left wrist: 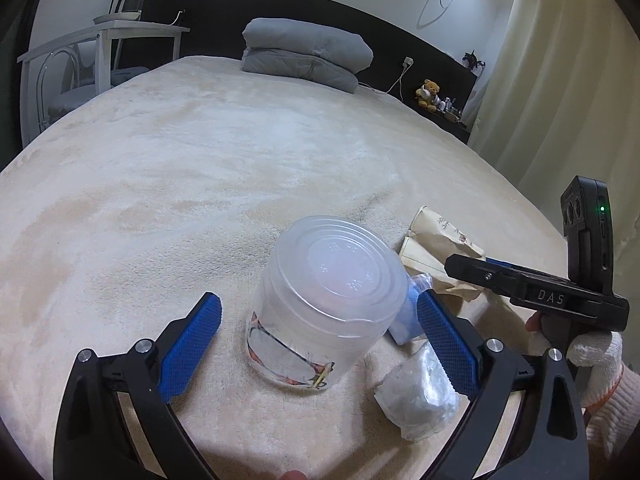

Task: Collect trash
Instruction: 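Grasp the clear plastic cup with the left tool while the right tool grasps the brown paper bag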

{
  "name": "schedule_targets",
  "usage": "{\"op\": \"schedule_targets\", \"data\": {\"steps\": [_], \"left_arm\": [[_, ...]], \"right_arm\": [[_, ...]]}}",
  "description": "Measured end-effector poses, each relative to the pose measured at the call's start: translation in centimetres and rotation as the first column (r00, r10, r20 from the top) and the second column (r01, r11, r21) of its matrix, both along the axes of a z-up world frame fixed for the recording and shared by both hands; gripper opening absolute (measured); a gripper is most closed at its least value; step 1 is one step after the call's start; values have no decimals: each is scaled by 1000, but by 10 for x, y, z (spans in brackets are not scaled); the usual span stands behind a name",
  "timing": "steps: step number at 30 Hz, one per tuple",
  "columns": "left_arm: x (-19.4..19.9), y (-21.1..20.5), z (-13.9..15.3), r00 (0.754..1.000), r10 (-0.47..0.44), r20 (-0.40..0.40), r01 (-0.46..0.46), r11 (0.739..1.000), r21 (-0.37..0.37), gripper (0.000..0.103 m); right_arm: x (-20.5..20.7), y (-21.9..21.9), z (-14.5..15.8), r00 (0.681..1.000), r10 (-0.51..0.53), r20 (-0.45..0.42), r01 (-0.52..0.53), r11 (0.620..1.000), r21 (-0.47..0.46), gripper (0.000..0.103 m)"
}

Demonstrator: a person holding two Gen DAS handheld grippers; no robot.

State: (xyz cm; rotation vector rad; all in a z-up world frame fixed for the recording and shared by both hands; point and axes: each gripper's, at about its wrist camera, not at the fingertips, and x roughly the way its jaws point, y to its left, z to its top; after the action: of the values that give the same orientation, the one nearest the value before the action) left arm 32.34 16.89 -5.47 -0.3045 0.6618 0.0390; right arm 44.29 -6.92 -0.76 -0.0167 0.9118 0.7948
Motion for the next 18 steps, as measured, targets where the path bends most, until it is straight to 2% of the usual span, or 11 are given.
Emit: {"op": "schedule_targets", "data": {"steps": [2,3,8,18], "left_arm": [[2,1,-1,1000,6,-7,-6,1000,-2,73],[3,1,-2,1000,7,-17,-7,1000,-5,69],[-3,-3,2,1000,-2,9,2,1000,20,69],[-33,-4,27,995,40,92,-45,998,51,68]], "right_arm": [[0,0,-3,1000,-3,-6,3,1000,-19,50],[-1,0,-2,1000,-1,0,1,1000,-17,48],[-11,-4,5,999,4,32,-4,1000,-13,47],[-42,-23,21,994,26,103,-22,999,-42,46]]}}
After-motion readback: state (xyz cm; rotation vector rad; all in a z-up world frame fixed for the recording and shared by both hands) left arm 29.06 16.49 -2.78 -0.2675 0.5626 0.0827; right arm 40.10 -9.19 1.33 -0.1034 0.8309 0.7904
